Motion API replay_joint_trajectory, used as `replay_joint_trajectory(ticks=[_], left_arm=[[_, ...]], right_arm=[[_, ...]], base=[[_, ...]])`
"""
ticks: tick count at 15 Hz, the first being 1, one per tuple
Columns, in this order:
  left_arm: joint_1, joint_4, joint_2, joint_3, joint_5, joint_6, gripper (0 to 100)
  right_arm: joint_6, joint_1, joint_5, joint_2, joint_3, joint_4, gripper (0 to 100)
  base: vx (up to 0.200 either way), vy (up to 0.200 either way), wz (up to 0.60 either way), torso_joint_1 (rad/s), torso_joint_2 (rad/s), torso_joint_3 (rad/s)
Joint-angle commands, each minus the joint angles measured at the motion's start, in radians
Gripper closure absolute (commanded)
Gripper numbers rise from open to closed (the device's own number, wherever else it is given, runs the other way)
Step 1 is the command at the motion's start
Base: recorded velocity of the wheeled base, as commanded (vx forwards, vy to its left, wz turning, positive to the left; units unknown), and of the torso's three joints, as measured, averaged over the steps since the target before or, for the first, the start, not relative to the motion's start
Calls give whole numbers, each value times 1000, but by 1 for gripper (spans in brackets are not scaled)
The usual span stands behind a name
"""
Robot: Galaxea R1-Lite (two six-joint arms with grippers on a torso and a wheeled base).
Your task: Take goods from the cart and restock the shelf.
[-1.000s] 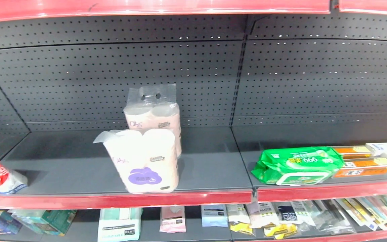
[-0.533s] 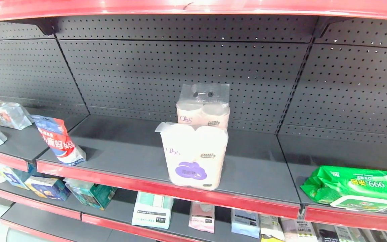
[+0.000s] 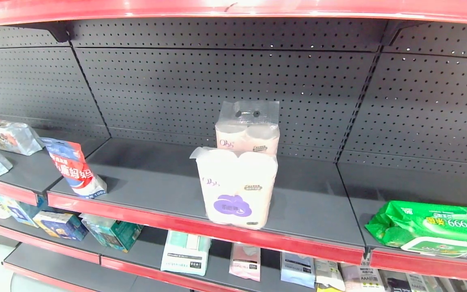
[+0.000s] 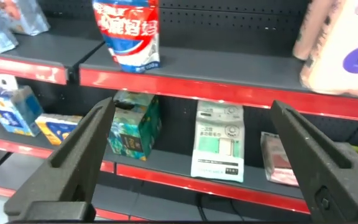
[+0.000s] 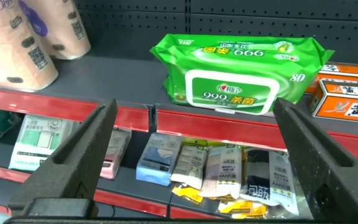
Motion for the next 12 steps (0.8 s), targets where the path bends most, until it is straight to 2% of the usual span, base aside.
replay_joint_trajectory(ticks=[1, 12], left_arm=[[0, 0, -1, 0, 8, -1, 0], [0, 0, -1, 0, 6, 1, 0]], right_arm=[[-1, 0, 0, 1, 0, 0, 0], [-2, 0, -3, 1, 0, 2, 0]], base=[[0, 0, 0, 0, 0, 0], [0, 0, 0, 0, 0, 0]])
